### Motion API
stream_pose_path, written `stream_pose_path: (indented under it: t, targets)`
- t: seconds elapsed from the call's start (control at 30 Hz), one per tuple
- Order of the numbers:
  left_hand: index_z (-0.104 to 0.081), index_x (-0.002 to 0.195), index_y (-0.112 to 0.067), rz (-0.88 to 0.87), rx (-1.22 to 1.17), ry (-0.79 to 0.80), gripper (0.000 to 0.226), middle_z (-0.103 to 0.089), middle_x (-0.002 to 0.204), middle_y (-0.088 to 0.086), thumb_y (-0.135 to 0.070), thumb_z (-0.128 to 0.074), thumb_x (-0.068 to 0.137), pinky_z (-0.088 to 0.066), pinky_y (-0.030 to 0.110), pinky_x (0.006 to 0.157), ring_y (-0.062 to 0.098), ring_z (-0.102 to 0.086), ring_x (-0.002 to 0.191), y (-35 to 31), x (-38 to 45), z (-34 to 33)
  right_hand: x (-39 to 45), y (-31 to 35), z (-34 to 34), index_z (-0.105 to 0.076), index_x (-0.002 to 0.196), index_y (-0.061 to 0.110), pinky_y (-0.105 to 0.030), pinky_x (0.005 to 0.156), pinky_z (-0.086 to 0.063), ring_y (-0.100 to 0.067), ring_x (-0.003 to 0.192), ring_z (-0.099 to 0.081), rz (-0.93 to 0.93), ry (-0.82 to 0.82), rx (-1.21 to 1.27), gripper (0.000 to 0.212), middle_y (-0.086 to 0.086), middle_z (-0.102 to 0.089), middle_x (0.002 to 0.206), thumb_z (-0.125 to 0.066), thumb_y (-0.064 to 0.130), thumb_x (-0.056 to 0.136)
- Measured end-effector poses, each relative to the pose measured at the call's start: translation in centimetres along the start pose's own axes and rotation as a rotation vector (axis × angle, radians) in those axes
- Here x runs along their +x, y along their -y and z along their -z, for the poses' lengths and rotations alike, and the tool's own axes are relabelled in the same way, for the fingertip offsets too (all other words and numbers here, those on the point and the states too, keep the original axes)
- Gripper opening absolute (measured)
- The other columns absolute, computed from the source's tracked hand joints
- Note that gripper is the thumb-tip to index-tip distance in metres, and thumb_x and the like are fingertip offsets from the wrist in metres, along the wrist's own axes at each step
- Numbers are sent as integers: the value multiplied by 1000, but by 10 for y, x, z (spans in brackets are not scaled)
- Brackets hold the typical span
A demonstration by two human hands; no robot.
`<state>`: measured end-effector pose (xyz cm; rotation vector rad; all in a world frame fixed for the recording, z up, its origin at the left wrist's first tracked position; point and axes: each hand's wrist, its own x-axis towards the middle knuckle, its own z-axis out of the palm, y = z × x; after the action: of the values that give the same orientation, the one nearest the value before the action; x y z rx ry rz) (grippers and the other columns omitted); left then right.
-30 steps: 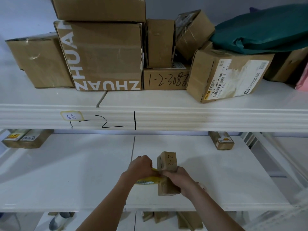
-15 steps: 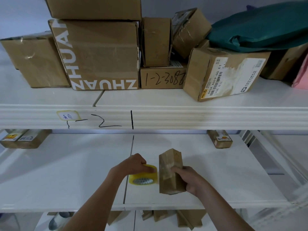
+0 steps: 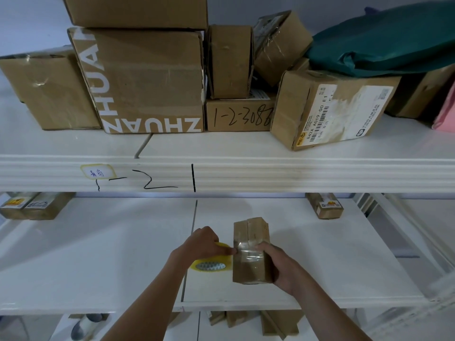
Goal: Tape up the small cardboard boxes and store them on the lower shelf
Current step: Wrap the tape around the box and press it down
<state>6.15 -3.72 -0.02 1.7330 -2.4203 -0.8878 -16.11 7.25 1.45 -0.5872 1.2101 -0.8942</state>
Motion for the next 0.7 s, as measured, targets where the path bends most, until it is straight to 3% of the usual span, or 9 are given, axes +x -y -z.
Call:
stream_pose_path:
  t: [0.2,0.27,0.37,0.47,0.6,0.7]
  targets:
    - [-59,59,-14,32,60,-2,62,-56,60,-1,-74,-74,67,-43,27,59,14,-55,57,0,6,-5,9,-8,-16,-61,125,21,-50,95,-58,-30,107,-71,-24,-83,-131,63,-8,-75,116,-82,55,77]
    - [-66,67,-9,48,62,15,59,-58,65,5,-67,-76,69,-45,30,59,19,-56,61,0,6,-9,15,-16,-17,-63,121,17,-49,93,-59,-28,100,-74,-5,-159,-205,62,-7,-77,107,-88,46,72]
    - [-68,69,-11,52,61,26,59,-64,70,4,-70,-75,70,-53,32,65,16,-61,63,1,4,-10,20,-20,-10,-67,117,7,-47,85,-62,-30,91,-75,-25,-262,-210,44,-11,-78,98,-83,25,80]
    - [-66,69,-15,47,80,76,61,-62,69,1,-75,-69,74,-51,28,66,13,-59,62,1,2,-10,22,-16,-4,-68,115,6,-41,79,-63,-31,92,-74,-36,-253,-221,41,-12,-78,98,-83,23,81]
    - [-70,75,-15,44,-1,151,51,-62,69,-3,-64,-64,87,-44,20,61,8,-58,61,7,3,-5,23,-12,6,-70,113,0,-44,79,-63,-33,90,-76,-48,-217,-162,45,-16,-78,97,-88,19,76]
    - [-63,64,-18,30,30,157,47,-57,64,-3,-60,-70,84,-41,21,57,8,-54,57,13,3,-4,25,-14,13,-72,110,1,-47,86,-61,-34,91,-76,-42,-197,-173,45,-16,-78,97,-90,20,73]
